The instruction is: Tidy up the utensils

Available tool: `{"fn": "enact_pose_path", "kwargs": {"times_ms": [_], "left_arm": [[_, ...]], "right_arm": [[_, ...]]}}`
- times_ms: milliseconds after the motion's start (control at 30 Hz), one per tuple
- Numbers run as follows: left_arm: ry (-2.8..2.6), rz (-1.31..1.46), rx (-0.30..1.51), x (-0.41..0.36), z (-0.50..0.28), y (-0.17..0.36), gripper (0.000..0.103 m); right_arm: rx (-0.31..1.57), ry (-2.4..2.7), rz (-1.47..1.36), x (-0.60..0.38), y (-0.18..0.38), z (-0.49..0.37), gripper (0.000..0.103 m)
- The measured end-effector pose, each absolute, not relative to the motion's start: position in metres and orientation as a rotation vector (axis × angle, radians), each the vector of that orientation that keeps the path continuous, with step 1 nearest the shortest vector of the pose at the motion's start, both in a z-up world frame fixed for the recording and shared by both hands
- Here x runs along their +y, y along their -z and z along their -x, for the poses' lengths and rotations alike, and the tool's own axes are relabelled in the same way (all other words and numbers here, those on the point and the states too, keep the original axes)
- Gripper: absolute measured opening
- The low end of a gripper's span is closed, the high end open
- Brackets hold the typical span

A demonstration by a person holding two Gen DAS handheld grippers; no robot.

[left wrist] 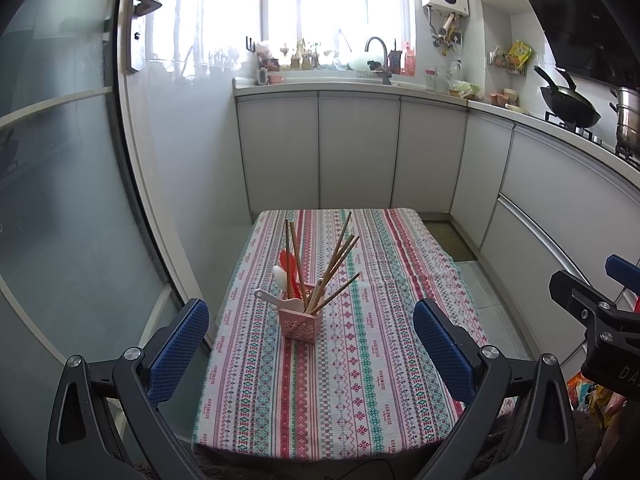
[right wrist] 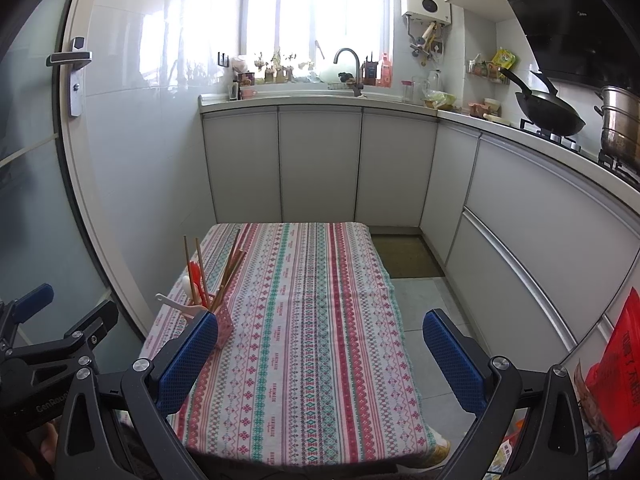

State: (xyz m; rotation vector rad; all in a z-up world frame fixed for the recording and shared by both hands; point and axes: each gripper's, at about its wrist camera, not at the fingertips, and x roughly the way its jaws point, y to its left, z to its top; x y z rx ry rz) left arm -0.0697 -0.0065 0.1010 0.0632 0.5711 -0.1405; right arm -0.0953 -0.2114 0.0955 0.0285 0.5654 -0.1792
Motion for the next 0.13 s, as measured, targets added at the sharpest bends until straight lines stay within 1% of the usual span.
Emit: {"fn": "enact_pose_path", "kwargs": {"times_ms": [133], "left_arm": [[0.142,-0.064,0.576,-0.007,0.0669,-0.0998,0.103]], "right_arm": [[0.57,0.172,-0.029,-0.2105,-0.0933,0.093,0.103]]}}
